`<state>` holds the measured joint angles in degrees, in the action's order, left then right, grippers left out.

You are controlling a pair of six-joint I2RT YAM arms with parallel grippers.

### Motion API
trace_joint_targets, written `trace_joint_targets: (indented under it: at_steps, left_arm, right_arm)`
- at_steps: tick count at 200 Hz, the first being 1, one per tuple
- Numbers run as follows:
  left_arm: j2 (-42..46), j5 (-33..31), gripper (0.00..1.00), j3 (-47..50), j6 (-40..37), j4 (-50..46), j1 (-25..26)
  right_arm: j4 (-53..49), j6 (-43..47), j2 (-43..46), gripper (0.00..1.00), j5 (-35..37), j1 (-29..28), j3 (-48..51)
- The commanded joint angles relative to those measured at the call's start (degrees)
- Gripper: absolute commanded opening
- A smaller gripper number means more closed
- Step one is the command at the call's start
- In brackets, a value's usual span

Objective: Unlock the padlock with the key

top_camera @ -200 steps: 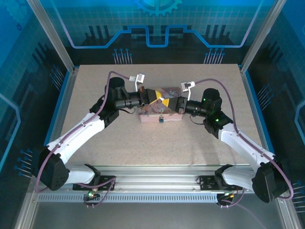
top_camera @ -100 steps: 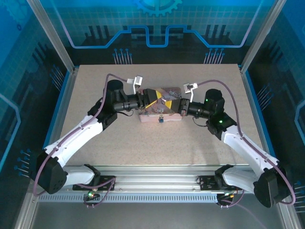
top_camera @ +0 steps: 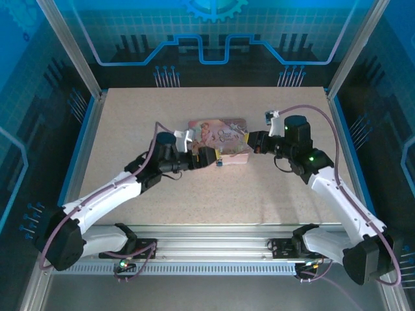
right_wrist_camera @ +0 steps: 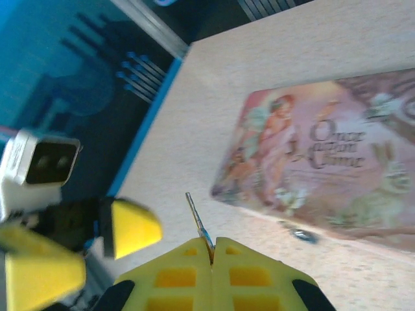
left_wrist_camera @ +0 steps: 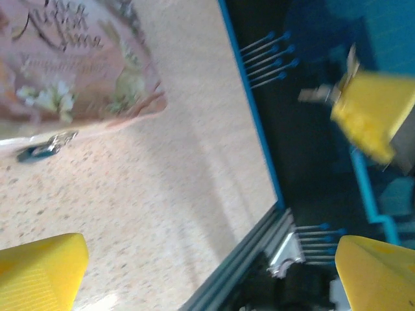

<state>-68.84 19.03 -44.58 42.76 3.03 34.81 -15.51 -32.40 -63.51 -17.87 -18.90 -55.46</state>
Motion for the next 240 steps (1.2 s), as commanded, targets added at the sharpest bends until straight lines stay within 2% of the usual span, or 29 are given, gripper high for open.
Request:
trace_joint_targets:
  at_steps: [1, 38, 73, 111, 147, 213, 240]
  left_arm:
    - [-1.5, -8.55, 0.99, 3.61, -6.55, 6.97, 3.6]
    - [-6.78, -12.73, 0.99, 9.28, -11.2, 22.67, 6.51]
    - [-15.24, -14.57, 0.99, 8.39, -13.62, 27.35, 7.38]
    - [-23.43, -18.25, 0.99, 10.12, -14.84, 39.74, 7.96]
    - [-29.63, -21.41, 0.99, 10.12, -16.14, 47.54, 8.48]
    - [-36.4, -27.29, 0.99, 8.31, -18.9, 51.1, 9.15]
    - [-38.87, -27.73, 0.99, 6.61, -19.44, 51.2, 9.22]
  right_arm:
    - [-5.8, 5.9, -4.05, 0.0, 11.08, 1.01, -3.46]
    - [-3.93, 7.26, -12.63, 0.0, 16.22, 2.56, -7.22]
    - [-1.5, 7.21, -19.85, 0.0, 16.93, 4.43, -10.63]
    - [-0.35, 7.57, -26.93, 0.0, 17.9, 6.03, -14.14]
    - [1.15, 7.67, -31.72, 0.0, 17.76, 6.41, -16.15]
    - [3.1, 6.6, -37.13, 0.0, 16.52, 6.5, -16.76]
    - [3.54, 6.34, -37.78, 0.0, 15.69, 6.24, -16.44]
